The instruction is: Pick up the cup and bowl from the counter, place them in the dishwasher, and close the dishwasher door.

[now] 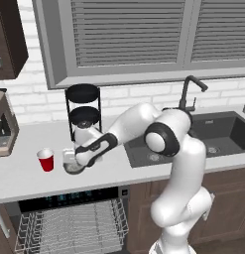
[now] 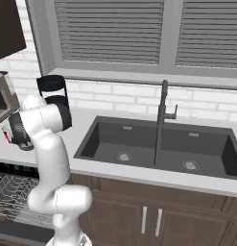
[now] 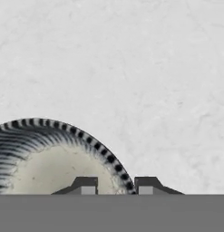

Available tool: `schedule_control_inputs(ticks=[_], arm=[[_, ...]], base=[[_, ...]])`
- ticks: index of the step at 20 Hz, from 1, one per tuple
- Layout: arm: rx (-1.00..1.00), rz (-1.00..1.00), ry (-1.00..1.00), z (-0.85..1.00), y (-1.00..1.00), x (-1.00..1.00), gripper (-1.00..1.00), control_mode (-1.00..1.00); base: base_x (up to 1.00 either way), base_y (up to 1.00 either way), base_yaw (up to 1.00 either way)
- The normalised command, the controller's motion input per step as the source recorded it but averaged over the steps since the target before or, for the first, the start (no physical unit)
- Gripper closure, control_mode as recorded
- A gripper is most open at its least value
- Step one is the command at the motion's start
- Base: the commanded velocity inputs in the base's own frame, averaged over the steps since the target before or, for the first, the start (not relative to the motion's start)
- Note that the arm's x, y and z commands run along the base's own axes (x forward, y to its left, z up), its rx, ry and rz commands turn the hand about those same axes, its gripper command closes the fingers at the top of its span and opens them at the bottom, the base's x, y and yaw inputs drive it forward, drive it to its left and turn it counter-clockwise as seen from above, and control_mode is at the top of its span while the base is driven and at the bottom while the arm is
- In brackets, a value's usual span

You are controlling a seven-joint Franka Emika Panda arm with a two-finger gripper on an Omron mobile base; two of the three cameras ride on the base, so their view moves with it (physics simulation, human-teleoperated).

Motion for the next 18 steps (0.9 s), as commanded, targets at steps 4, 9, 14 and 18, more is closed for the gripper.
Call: schedule_control_inputs(ticks=[4, 9, 14, 18], arm=[[0.15, -0.11, -0.07, 0.21, -0.42, -0.73, 1.0, -1.0], [0.17, -0.05, -0.13, 0.47, -0.45, -0.98, 1.0, -1.0], [0.12, 0.0, -0.07, 0.44, -0.48, -1.0, 1.0, -1.0], [0.02, 0.0, 0.0, 0.1, -0.49, -1.0, 1.0, -1.0]], base=[[0.0, 0.0, 0.0], [0.0, 0.0, 0.0], [0.0, 0.0, 0.0], [0.0, 0.0, 0.0]])
